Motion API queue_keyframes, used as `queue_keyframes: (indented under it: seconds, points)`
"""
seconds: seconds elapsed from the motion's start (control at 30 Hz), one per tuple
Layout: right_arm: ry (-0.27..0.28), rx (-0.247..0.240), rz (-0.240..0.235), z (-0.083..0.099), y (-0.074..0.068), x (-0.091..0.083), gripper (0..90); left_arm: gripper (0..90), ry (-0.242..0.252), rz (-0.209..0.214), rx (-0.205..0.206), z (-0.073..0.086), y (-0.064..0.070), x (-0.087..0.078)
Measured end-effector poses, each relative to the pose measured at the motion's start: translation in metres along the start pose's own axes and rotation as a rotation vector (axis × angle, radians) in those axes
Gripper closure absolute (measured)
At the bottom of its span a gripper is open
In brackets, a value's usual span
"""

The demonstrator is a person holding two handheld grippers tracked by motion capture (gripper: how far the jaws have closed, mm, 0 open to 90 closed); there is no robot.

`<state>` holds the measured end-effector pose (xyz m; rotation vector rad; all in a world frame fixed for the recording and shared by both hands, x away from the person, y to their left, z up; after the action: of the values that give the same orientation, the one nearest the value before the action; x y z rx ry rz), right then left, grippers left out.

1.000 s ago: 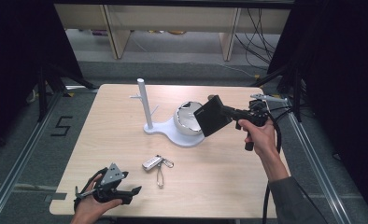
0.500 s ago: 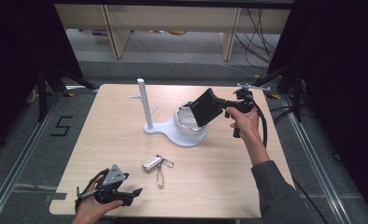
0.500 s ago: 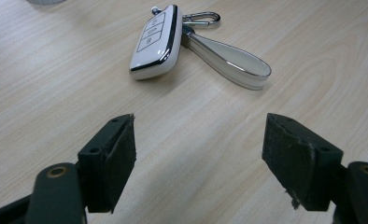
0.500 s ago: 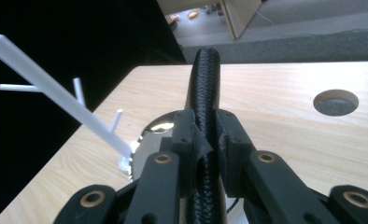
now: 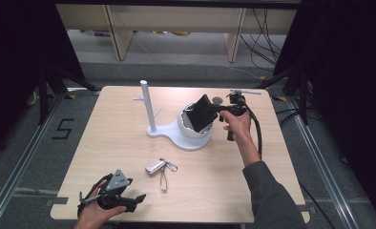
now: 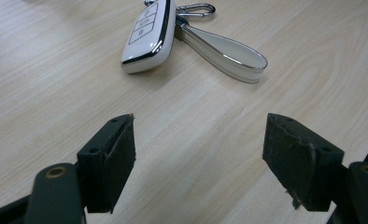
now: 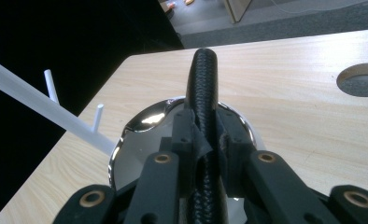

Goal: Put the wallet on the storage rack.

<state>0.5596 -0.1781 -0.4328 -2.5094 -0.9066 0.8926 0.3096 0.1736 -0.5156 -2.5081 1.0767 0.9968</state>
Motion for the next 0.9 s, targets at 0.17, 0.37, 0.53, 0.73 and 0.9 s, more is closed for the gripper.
queue_keyframes:
  seconds: [0.17,0.37,0.53,0.73,0.9]
  points:
    - [-0.04,-0.028,0.017,0.009,0.002,0.008,78.4,24.9,-0.006,-0.002,0.008,0.0,0.0,0.001]
    - [-0.038,-0.062,0.05,0.007,0.006,0.003,63.1,24.8,-0.002,0.004,0.0,0.001,0.0,0.001]
    - [0.017,-0.065,0.076,0.002,0.003,-0.02,48.9,24.7,-0.005,-0.007,-0.004,0.002,-0.001,0.001]
    - [0.009,-0.165,0.077,0.015,-0.009,-0.053,44.9,24.6,-0.009,-0.003,0.0,0.004,-0.001,0.0]
    - [0.009,-0.212,0.033,0.04,-0.027,-0.071,40.7,24.4,-0.011,-0.009,0.001,0.005,-0.004,-0.002]
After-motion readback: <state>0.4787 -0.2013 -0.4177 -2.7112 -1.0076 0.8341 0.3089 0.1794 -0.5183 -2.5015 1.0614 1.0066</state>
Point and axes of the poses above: each handheld gripper's, and its own axes: x roughly forward along the jaws, z roughly out of its underside, y roughly to its right, the point moved 3 cm from there along x, roughly forward along the jaws, and after that the axes turned 1 degree about y, right-handed, at the moved point
